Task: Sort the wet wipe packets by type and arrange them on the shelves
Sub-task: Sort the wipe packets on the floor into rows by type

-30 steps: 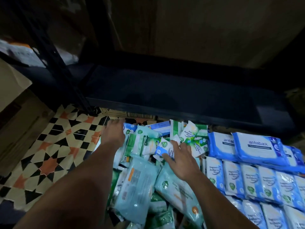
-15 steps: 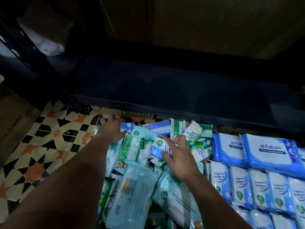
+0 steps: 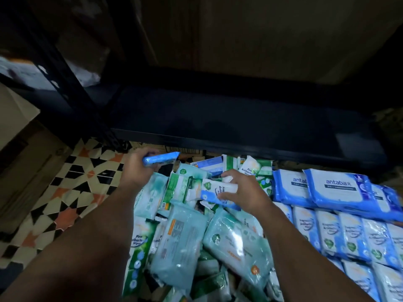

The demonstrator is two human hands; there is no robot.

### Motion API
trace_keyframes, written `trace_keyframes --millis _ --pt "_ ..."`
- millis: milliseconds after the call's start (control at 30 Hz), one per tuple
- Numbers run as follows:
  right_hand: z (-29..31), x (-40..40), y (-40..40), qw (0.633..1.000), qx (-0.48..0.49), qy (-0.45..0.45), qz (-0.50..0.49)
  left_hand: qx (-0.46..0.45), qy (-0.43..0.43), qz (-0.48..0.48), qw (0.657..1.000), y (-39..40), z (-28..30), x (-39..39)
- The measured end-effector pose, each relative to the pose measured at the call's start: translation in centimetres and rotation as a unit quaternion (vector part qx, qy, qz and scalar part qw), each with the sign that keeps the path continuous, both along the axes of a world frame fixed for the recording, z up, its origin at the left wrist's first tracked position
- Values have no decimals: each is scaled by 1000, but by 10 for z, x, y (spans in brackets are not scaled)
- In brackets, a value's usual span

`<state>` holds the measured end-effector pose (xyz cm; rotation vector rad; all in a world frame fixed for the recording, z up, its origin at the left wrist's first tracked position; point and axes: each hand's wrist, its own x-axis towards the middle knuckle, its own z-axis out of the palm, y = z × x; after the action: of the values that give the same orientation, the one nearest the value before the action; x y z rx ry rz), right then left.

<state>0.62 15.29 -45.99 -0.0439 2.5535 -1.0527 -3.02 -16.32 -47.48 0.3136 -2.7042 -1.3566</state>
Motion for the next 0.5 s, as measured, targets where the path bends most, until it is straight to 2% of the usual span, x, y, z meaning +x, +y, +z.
trace_keyframes --millis 100,200,300,400,500 --pt "16 13 5 994 -61 43 -78 159 23 78 984 13 21 18" --pt "28 28 15 979 -134 44 -145 274 27 110 955 32 36 32" --pt "37 47 32 957 -203 12 -204 309 32 120 943 60 44 46" --pt "43 69 56 936 -225 31 -269 308 20 98 946 99 52 61" --pt "48 91 82 889 -311 4 -337 343 -9 72 937 139 53 71"
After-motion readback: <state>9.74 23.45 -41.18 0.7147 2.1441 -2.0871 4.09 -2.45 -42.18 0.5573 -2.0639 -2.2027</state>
